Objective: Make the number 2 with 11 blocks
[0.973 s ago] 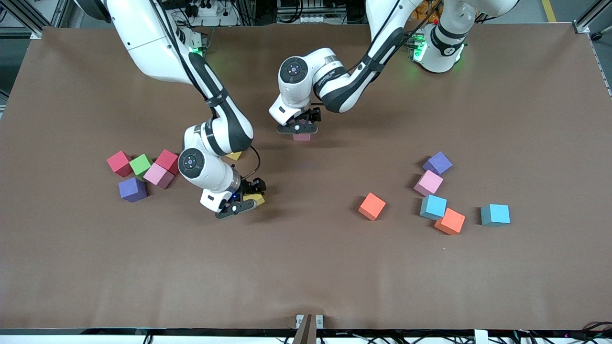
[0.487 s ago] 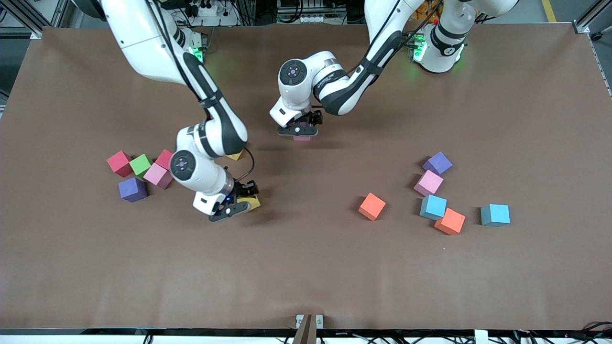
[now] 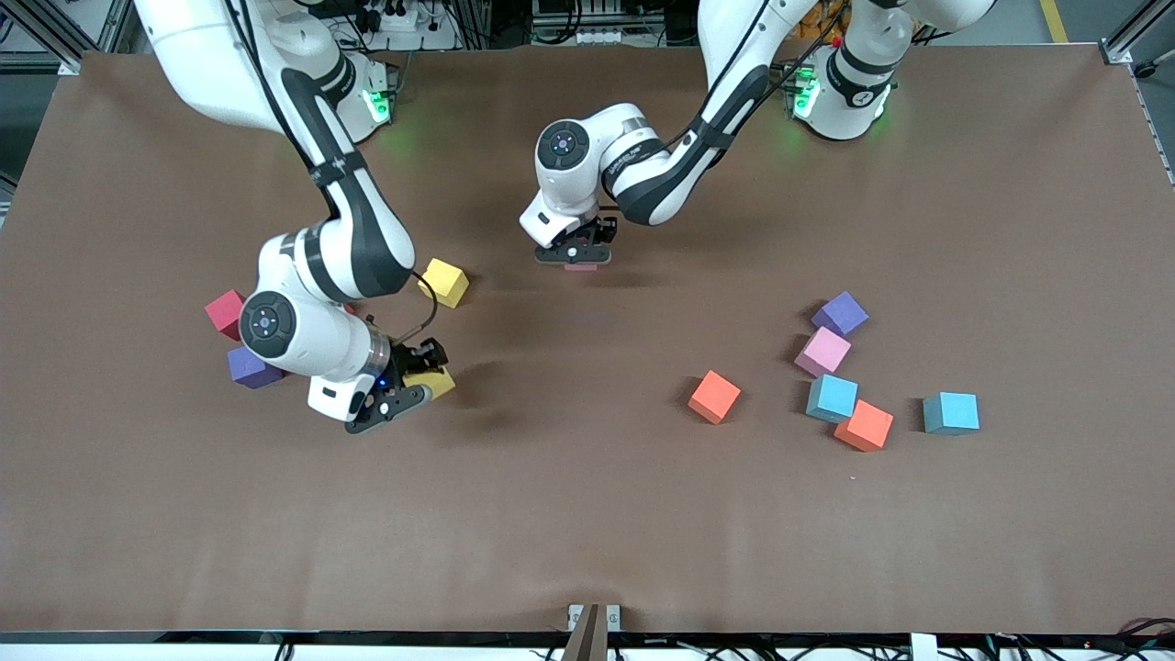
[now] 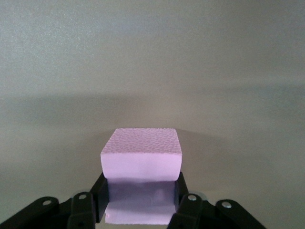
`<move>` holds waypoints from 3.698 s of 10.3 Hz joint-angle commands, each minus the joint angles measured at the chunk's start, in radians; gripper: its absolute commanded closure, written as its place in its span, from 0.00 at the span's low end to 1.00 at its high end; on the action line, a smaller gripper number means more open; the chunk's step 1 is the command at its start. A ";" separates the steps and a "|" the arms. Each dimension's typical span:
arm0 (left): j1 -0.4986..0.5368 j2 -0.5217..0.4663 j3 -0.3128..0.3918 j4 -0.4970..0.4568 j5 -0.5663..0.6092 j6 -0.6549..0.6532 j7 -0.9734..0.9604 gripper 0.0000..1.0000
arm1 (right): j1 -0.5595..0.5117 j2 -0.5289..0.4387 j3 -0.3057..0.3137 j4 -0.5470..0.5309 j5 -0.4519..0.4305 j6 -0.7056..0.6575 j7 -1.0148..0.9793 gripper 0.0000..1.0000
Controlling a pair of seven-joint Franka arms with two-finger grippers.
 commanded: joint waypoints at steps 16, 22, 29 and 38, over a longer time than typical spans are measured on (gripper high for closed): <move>0.061 -0.143 -0.226 -0.256 0.028 0.017 -0.204 0.63 | 0.041 -0.109 0.010 -0.034 -0.117 -0.156 -0.076 0.98; 0.086 -0.164 -0.223 -0.259 0.026 0.045 -0.243 0.00 | 0.260 -0.172 -0.095 -0.114 -0.110 -0.165 -0.062 0.97; 0.343 -0.490 -0.162 -0.330 -0.026 -0.163 0.030 0.00 | 0.414 -0.229 -0.121 -0.256 -0.118 -0.015 -0.100 0.93; 0.643 -0.475 -0.025 -0.291 -0.003 -0.171 0.551 0.00 | 0.496 -0.378 -0.121 -0.488 -0.110 0.062 -0.395 0.99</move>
